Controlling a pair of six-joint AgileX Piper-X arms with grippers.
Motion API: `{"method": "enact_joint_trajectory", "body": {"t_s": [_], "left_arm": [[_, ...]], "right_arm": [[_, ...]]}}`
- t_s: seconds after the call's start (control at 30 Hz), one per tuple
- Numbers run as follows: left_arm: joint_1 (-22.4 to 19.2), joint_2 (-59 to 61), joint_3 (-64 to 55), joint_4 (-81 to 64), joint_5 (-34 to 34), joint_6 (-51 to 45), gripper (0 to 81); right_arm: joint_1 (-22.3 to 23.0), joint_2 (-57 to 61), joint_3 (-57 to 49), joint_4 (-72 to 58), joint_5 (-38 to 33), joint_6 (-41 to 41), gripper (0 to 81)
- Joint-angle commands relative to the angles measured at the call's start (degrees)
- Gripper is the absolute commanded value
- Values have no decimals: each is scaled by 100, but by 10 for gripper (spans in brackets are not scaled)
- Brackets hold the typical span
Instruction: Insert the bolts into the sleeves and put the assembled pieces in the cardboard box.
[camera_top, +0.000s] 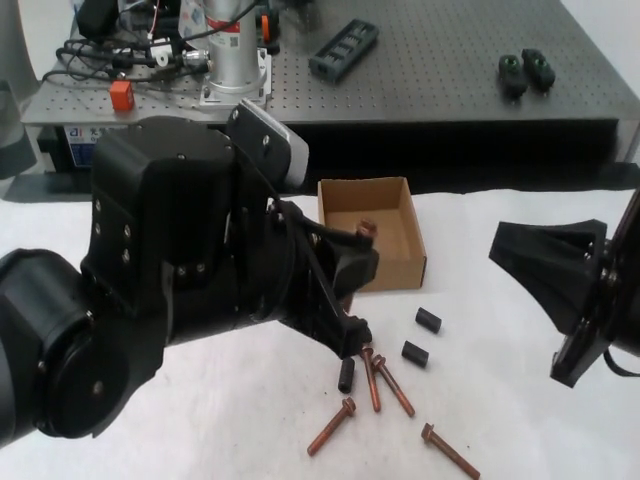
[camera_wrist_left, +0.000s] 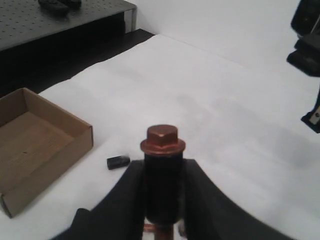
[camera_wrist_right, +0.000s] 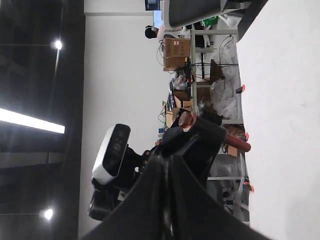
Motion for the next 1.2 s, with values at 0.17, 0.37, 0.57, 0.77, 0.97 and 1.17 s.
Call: {"method": "enact_joint_trajectory", "body": {"t_s": [0.17,0.37,0.57,0.77,0.97,1.17], "left_arm": [[285,965,-495,-144,-536,0,7],[509,2234,-1879,692,-560,-793,7],[549,3811,-4273,2250,-560,-818,7],[549,5588,-6916,3940,-560,-818,7],[610,6843,-8763,5085,-925,-769,7],[624,7133,-9116,5615,-1015,-644,73]], "right_arm": [[-304,74,-37,301,161,556,34],[-380,352,-37,523,161,-1602,34],[-380,351,-37,1858,174,-3535,34],[-380,351,-37,2999,250,-4615,34],[-380,351,-37,3396,387,-4949,34],[-380,351,-37,3425,708,-5299,34]]}}
